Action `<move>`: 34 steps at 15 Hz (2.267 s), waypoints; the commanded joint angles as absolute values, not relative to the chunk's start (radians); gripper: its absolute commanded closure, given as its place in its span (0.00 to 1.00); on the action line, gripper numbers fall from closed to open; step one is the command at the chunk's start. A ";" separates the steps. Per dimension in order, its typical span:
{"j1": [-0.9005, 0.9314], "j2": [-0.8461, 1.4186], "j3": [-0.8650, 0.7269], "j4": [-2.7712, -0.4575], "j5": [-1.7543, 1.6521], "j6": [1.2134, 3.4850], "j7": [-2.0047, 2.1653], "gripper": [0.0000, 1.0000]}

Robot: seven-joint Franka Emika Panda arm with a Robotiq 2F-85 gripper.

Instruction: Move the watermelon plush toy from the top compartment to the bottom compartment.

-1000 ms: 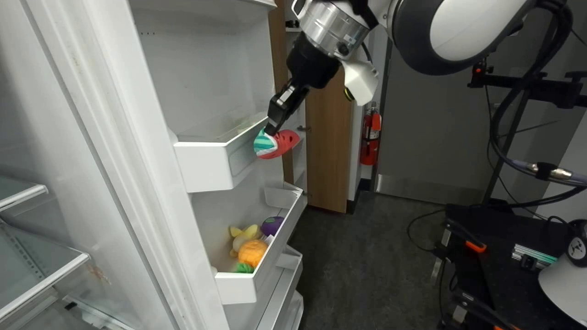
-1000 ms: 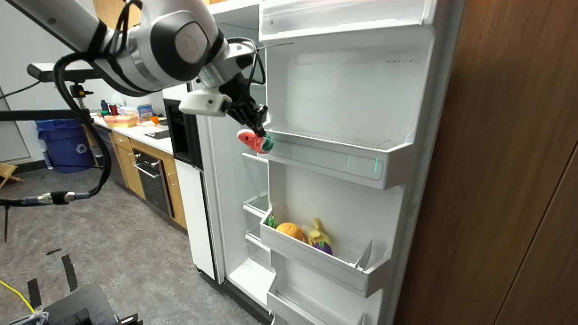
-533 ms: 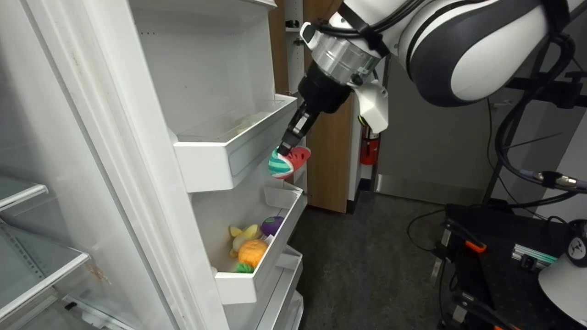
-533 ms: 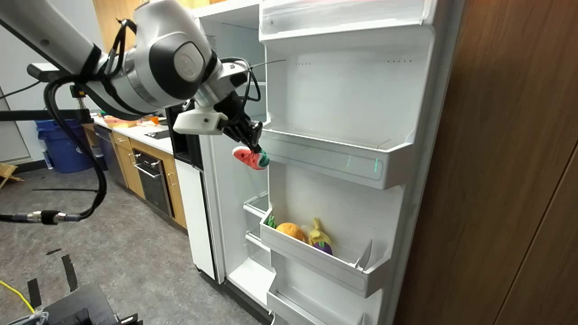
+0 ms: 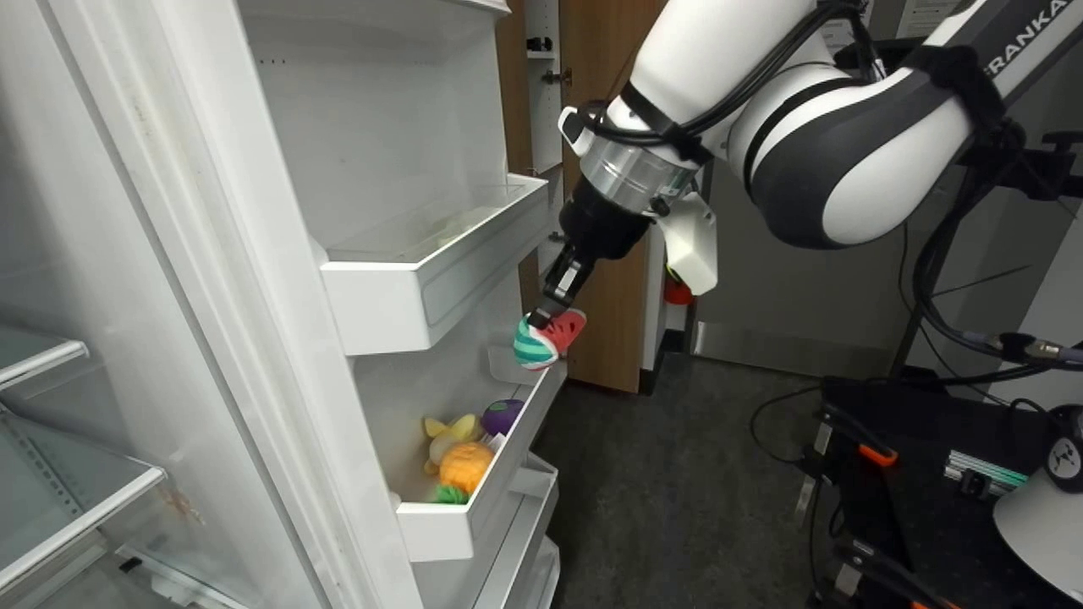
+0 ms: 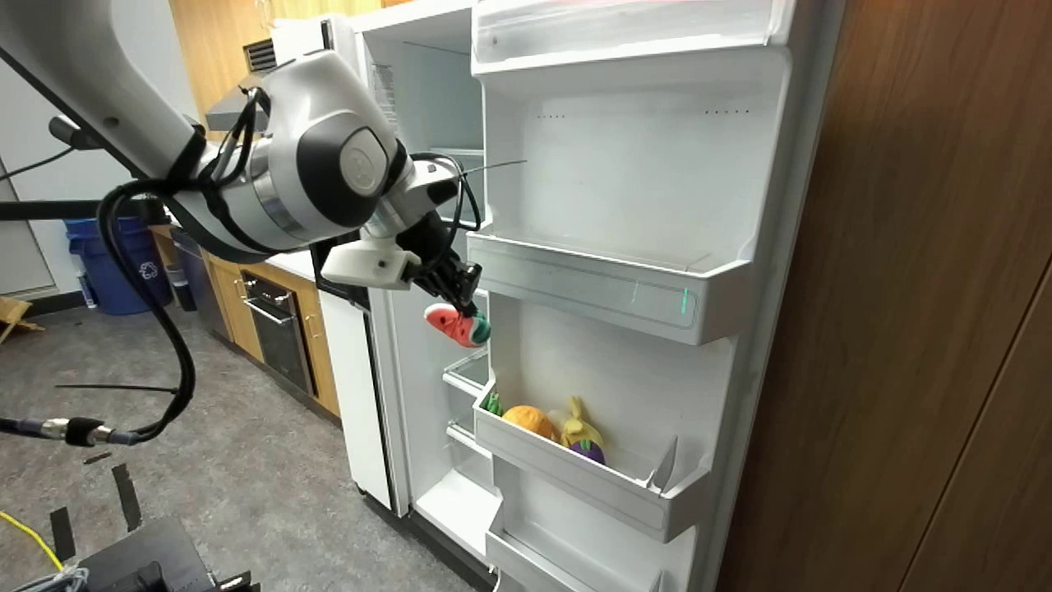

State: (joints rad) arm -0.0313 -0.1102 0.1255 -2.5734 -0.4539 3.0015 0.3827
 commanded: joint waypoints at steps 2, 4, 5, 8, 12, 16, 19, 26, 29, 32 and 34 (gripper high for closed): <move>-0.048 -0.043 0.127 -2.560 -0.487 3.030 0.423 0.99; -0.038 -0.043 0.124 -2.564 -0.473 3.028 0.411 0.99; -0.032 -0.050 0.124 -2.570 -0.455 3.006 0.396 0.95; -0.032 -0.047 0.124 -2.570 -0.455 3.006 0.396 0.95; -0.032 -0.047 0.124 -2.569 -0.455 3.006 0.396 0.99; -0.074 -0.051 0.121 -2.581 -0.653 3.040 0.519 0.99; -0.120 -0.066 0.124 -2.567 -0.908 3.035 0.708 0.99; -0.133 0.020 0.124 -2.494 -1.301 3.023 1.102 0.99; -0.096 0.106 0.147 -2.410 -1.425 2.976 1.275 0.99; -0.073 0.199 0.157 -2.331 -1.520 2.947 1.395 0.99; -0.053 0.259 0.161 -2.288 -1.561 2.923 1.441 0.99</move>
State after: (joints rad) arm -0.0795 0.1571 0.1559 -2.3784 -1.4801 2.9595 1.3471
